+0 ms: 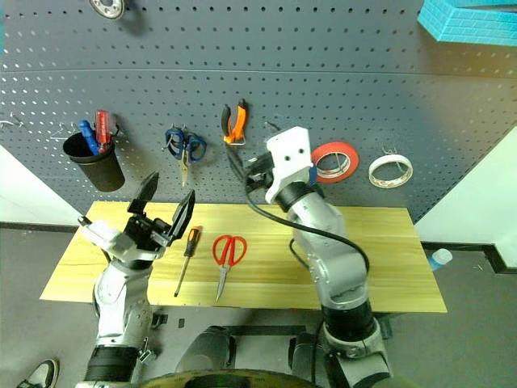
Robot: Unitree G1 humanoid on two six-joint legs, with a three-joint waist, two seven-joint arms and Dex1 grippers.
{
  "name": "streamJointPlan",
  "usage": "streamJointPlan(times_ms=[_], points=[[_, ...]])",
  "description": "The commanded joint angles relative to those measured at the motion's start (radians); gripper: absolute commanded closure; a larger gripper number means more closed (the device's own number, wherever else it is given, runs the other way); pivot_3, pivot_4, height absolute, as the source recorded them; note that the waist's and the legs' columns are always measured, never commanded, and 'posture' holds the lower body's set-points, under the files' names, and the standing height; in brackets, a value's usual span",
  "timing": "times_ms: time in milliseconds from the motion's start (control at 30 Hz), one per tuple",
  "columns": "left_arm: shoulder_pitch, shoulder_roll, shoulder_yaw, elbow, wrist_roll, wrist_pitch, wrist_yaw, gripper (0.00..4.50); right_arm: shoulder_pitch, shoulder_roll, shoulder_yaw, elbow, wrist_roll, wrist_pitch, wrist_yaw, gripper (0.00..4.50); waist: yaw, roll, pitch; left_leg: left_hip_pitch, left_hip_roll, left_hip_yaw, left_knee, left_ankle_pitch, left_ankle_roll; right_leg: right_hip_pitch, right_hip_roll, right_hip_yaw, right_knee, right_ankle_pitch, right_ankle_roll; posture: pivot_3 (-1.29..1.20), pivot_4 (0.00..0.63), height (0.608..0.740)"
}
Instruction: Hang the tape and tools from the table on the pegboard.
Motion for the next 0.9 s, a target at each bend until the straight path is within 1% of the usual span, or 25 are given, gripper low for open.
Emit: streamJointPlan(times_ms=[33,100,167,267,433,567,633,733,767,867,900], points=[[-0.033,-0.005,-0.015,0.028,0.035,0.004,0.010,0.17,0.029,-0.083,-0.063,-0.066,0.159,0.085,0.140,0.04,0.000,0.001,-0.004,0.000,0.000,0.000,0.000,0.000,0.000,0.000,0.000,0.000,0.000,0.000,0.000,0.29,0.000,0.740],[-0.050,-0.010,-0.021,0.051,0.055,0.011,0.021,0.17,0.068,-0.140,-0.077,-0.091,0.237,0.138,0.209,0.04,0.000,0.003,-0.008,0.000,0.000,0.000,0.000,0.000,0.000,0.000,0.000,0.000,-0.001,0.000,0.001,0.29,0.000,0.740],[-0.061,-0.016,-0.022,0.068,0.067,0.005,0.029,0.17,0.097,-0.182,-0.085,-0.104,0.273,0.153,0.241,0.04,0.001,0.004,-0.009,0.000,0.000,0.000,-0.001,0.000,0.000,0.000,0.000,0.000,-0.001,0.001,0.004,0.28,0.000,0.740],[-0.081,-0.027,-0.014,0.097,0.104,0.012,0.073,0.17,0.153,-0.246,-0.097,-0.120,0.332,0.155,0.315,0.04,0.002,0.004,-0.010,0.000,0.000,0.000,-0.001,0.000,0.001,0.000,0.000,0.000,-0.001,0.002,0.005,0.28,0.000,0.740],[-0.107,-0.039,-0.005,0.130,0.146,0.050,0.151,0.17,0.214,-0.329,-0.094,-0.108,0.373,0.104,0.423,0.04,0.002,0.005,-0.015,0.003,0.000,0.000,0.000,0.000,0.001,0.004,0.000,0.000,-0.002,0.001,0.004,0.29,0.000,0.740],[-0.112,-0.046,-0.007,0.135,0.169,0.082,0.202,0.17,0.237,-0.372,-0.096,-0.086,0.385,0.065,0.488,0.04,0.001,0.004,-0.015,0.015,0.000,0.000,0.000,-0.001,0.001,0.016,0.000,0.000,-0.004,-0.001,0.002,0.29,0.000,0.740],[-0.107,-0.046,-0.014,0.135,0.183,0.099,0.216,0.17,0.238,-0.387,-0.093,-0.073,0.384,0.053,0.505,0.04,0.001,0.004,-0.015,0.015,0.000,0.000,0.000,-0.001,0.001,0.016,0.000,0.000,-0.004,-0.002,0.005,0.29,0.000,0.740],[-0.091,0.003,-0.051,0.126,0.282,0.242,0.255,0.17,0.237,-0.397,-0.095,-0.055,0.380,0.038,0.512,0.04,0.001,0.004,-0.015,0.016,0.000,0.000,0.000,-0.001,0.001,0.016,0.000,0.000,-0.004,-0.002,0.004,0.29,0.000,0.740],[-0.088,0.011,-0.056,0.122,0.293,0.264,0.261,0.17,0.236,-0.397,-0.094,-0.052,0.379,0.035,0.511,0.04,0.000,0.004,-0.015,0.016,0.000,0.000,0.000,-0.001,0.001,0.016,0.000,0.000,-0.004,-0.002,0.004,0.29,0.000,0.740],[-0.083,0.056,-0.097,0.089,0.351,0.464,0.278,0.17,0.233,-0.396,-0.085,-0.058,0.383,0.035,0.503,0.04,0.001,0.004,-0.015,0.015,0.000,0.000,-0.001,-0.001,0.001,0.016,0.000,0.000,-0.004,-0.001,0.003,0.29,0.000,0.740],[-0.085,0.056,-0.096,0.085,0.354,0.515,0.298,0.17,0.233,-0.394,-0.081,-0.064,0.385,0.037,0.500,0.04,0.002,0.004,-0.015,0.015,0.000,0.000,-0.001,-0.001,0.001,0.016,0.000,0.000,-0.004,-0.001,0.003,0.29,0.000,0.740]])
